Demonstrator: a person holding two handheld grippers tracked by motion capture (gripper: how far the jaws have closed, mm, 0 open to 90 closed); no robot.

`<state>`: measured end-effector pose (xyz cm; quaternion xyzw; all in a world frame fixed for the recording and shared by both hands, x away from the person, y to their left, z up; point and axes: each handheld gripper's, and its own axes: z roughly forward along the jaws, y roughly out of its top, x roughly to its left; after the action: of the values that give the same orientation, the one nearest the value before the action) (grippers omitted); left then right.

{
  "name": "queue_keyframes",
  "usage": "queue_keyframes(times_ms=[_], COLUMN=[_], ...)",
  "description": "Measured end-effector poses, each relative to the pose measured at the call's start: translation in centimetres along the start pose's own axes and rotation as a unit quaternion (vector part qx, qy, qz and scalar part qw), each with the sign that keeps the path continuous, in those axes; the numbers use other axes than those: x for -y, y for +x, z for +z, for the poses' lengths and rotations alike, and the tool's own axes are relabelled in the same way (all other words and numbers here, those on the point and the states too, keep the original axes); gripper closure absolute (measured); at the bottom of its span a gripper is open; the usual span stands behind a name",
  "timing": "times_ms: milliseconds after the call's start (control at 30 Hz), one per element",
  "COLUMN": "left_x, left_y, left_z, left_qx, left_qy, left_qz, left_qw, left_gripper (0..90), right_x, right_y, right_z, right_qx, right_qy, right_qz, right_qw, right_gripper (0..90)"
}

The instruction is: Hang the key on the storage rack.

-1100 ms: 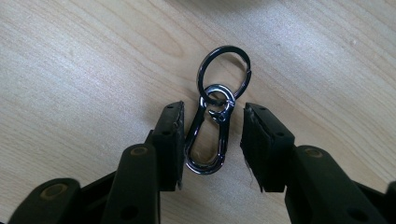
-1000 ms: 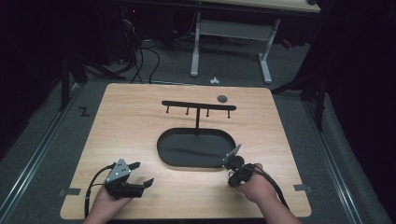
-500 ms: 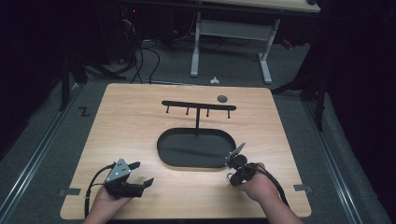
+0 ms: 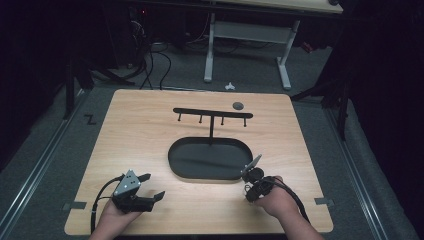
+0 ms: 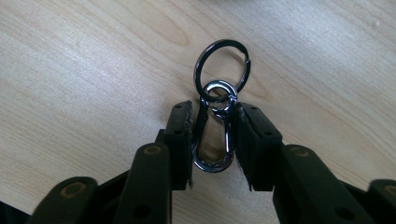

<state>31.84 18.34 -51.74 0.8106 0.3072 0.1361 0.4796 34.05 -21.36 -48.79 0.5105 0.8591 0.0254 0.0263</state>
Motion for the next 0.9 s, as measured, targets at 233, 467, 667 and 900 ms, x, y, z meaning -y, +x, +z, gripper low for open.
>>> queue_keyframes(times_ms=[233,467,667,900], left_x=[-0.04,-0.01,0.01,0.05], left_y=[-0.01,-0.07,-0.05,0.01], left_z=[0.08,0.0,0.05,0.0], left_qx=[0.002,0.002,0.001,0.001], left_qy=[0.001,0.004,0.004,0.006], left_qz=[0.001,0.001,0.001,0.0], left_qw=[1.0,1.0,1.0,1.0], left_gripper=[17.6,17.7,17.8,18.0], right_x=[-0.11,-0.32,-0.37,-0.09], right_y=[-0.09,0.19,0.25,0.15], right_z=[0.01,0.08,0.01,-0.03], right_qx=[-0.004,-0.003,-0.002,-0.005], right_qy=[0.003,0.01,0.013,0.002], right_qz=[-0.007,-0.017,-0.021,-0.021], right_qw=[1.0,0.9998,0.9997,0.9998], right_gripper=[67.8,60.7,69.1,70.1])
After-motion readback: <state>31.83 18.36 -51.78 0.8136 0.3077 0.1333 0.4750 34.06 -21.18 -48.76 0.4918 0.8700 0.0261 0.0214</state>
